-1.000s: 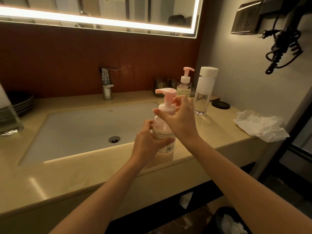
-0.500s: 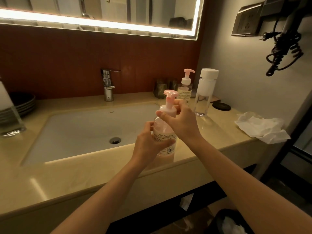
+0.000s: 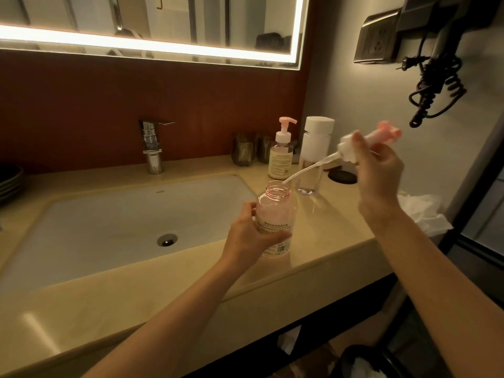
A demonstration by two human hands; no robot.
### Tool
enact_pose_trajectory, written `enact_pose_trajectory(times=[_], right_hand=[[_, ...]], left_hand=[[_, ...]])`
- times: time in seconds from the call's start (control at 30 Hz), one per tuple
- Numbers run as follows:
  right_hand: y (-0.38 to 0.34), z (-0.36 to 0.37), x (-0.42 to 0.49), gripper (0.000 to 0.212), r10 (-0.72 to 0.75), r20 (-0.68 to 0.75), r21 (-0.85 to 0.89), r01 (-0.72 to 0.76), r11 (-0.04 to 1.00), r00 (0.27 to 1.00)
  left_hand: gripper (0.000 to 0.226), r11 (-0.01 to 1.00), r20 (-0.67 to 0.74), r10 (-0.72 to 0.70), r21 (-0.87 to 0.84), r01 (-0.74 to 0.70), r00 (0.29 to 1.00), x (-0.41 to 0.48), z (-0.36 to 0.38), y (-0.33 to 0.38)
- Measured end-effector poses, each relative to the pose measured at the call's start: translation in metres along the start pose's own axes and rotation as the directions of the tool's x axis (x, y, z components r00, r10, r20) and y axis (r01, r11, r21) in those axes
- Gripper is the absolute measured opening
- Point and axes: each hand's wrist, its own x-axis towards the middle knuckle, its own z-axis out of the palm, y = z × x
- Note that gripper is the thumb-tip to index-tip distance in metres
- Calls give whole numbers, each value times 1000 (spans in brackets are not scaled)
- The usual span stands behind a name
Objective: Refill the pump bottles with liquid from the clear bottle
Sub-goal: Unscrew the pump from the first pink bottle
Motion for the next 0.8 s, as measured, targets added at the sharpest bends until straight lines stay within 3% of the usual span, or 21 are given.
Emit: enact_pose_trajectory(times=[0.1,0.2,0.43,0.63,0.8], right_hand=[[27,-27,31,44,91,-71,-85,-97,992,993],[67,-41,48,49,257,51,-339,-226,913,965],[121,-41,69,50,393,145,-596,-237,767,908],[146,-33,76,52,447,125,-639,-273,720,886],[145,-30,74,41,394,179,-649,-193,736,902]], left_hand=[[71,1000,43,7,-30,-6,999,13,18,5],[72,1000,73,15,-9,-15,997,30,40,12],[74,1000,129,11,12,-13,992,68,70,10],[83,994,230,37,-105,-13,973,83,70,10],[50,982,87,-17,-187,33,996,112,58,5]])
